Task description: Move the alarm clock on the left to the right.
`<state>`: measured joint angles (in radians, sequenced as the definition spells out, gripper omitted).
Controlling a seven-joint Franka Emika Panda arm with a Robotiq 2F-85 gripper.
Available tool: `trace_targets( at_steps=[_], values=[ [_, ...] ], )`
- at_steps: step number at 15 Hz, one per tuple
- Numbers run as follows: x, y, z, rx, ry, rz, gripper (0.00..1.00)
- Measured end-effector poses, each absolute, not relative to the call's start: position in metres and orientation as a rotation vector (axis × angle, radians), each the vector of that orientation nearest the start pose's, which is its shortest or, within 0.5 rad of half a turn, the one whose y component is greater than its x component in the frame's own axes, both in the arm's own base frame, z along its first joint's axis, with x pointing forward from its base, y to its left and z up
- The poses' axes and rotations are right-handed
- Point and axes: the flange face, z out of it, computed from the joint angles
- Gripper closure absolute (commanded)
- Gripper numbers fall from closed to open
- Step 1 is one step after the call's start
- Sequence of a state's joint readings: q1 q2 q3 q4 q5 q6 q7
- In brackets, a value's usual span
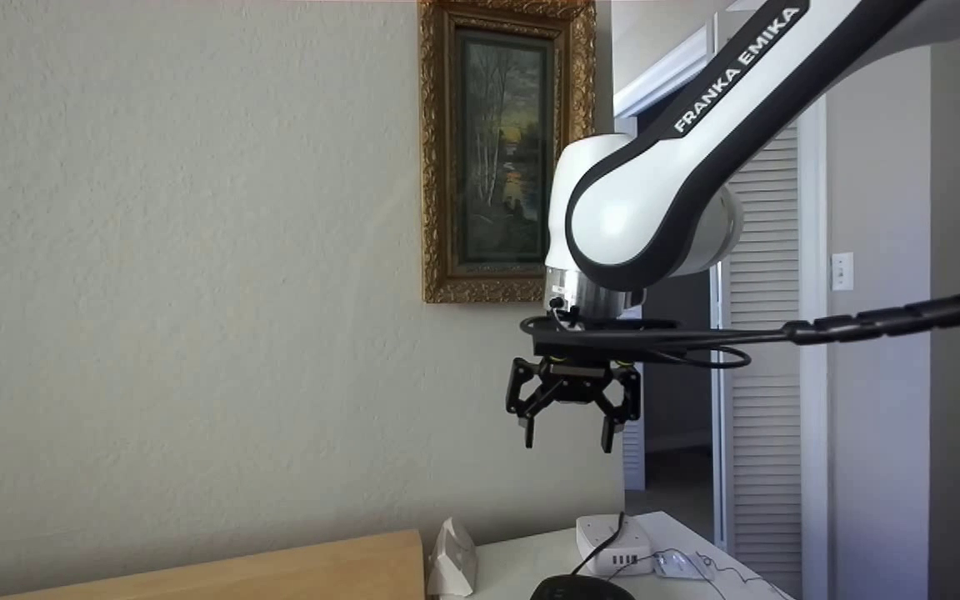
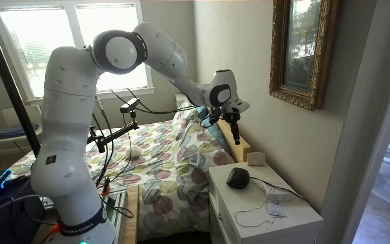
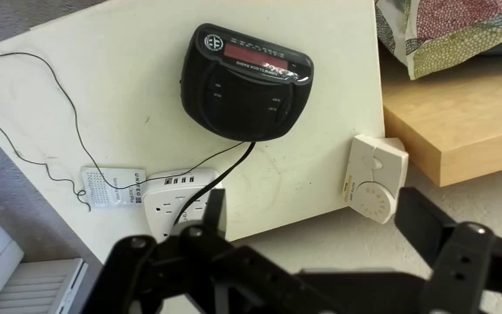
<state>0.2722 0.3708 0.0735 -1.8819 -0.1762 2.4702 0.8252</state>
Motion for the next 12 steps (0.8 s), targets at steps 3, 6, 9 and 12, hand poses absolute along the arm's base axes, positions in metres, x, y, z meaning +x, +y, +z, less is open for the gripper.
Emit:
trace_targets(
  at_steps=[3, 6, 9, 12],
  values=[
    [0.626, 0.227, 0.319, -3.032, 0.556, -0.356, 0.00],
    [0.633, 0.226, 0.311, -3.035, 0.565, -0.352, 0.00],
    [0.634, 0.226, 0.312, -3.033, 0.565, -0.357, 0.00],
    [0.634, 0.226, 0.313, -3.033, 0.565, -0.358, 0.00]
  ],
)
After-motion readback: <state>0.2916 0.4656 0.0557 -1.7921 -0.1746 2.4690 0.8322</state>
